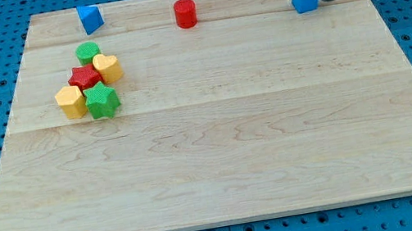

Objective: Adjust the red circle to the top center of the board

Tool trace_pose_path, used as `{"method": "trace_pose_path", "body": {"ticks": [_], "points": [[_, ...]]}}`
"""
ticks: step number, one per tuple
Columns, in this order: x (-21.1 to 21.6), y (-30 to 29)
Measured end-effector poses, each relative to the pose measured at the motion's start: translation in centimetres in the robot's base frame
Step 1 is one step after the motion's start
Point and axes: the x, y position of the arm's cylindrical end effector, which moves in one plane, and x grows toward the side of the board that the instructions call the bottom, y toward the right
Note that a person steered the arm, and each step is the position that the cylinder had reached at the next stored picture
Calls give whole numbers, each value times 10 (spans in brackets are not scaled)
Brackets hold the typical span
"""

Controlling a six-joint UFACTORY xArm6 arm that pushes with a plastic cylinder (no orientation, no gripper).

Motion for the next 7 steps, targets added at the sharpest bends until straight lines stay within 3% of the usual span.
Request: {"method": "trace_pose_path", "body": {"ticks": [2, 3, 4, 5, 6, 7], "points": [[-16, -47], [1, -138], [-15, -251], [-10, -262], [-33, -310], [-69, -310]]}}
